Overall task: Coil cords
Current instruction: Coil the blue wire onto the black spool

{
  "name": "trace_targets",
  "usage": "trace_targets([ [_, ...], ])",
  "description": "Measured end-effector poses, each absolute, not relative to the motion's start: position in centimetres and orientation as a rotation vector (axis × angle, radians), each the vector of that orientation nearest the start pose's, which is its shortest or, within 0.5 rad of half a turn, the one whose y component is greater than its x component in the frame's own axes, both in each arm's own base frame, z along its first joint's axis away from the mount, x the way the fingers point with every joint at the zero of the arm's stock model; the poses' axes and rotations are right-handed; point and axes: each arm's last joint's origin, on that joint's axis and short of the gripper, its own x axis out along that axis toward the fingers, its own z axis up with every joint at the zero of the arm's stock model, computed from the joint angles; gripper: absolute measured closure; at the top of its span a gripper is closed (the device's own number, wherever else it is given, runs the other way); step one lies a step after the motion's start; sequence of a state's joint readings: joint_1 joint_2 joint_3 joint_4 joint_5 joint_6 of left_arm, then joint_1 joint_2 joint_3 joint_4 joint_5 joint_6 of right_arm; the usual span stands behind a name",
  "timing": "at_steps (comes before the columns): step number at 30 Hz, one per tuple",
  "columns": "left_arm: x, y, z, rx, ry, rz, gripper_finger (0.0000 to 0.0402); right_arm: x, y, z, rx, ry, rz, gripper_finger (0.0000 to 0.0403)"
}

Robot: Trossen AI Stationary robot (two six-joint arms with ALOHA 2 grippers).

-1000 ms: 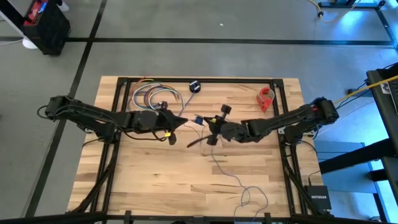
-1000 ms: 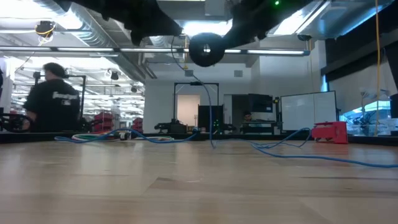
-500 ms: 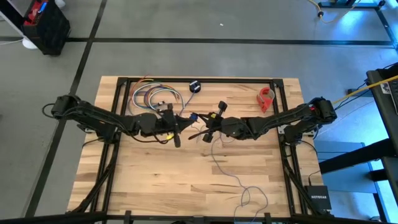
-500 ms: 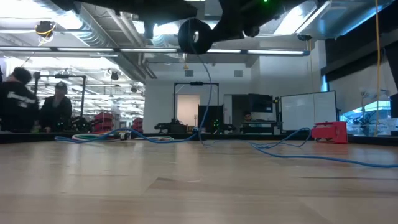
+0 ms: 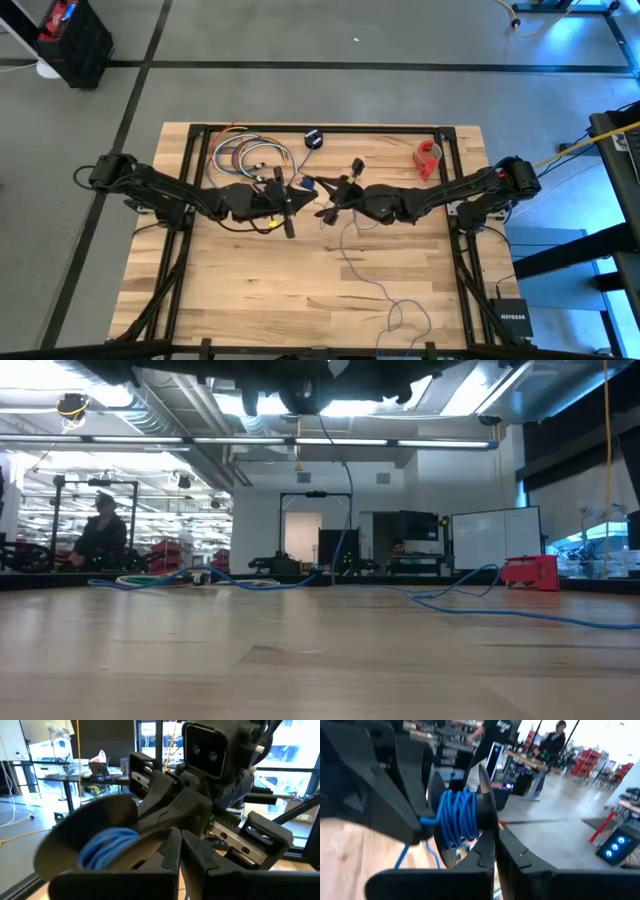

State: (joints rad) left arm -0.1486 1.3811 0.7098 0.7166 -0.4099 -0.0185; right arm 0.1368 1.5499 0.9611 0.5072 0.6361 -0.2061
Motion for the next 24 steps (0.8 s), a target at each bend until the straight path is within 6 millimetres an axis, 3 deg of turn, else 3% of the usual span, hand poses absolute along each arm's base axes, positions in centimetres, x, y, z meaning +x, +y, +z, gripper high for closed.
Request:
trace_targets([
  [11, 29.2, -3.5, 26.6, -0.009, -0.077, 0.247, 0.04, 34.2, 3.1, 28.9, -0.233, -0.027, -0.452, 0.0398],
  [24, 29.1, -3.9, 26.1, -0.028, -0.045, 0.24, 0.04, 34.3, 3.2, 28.7, -0.244, 0.0, -0.432, 0.0398],
])
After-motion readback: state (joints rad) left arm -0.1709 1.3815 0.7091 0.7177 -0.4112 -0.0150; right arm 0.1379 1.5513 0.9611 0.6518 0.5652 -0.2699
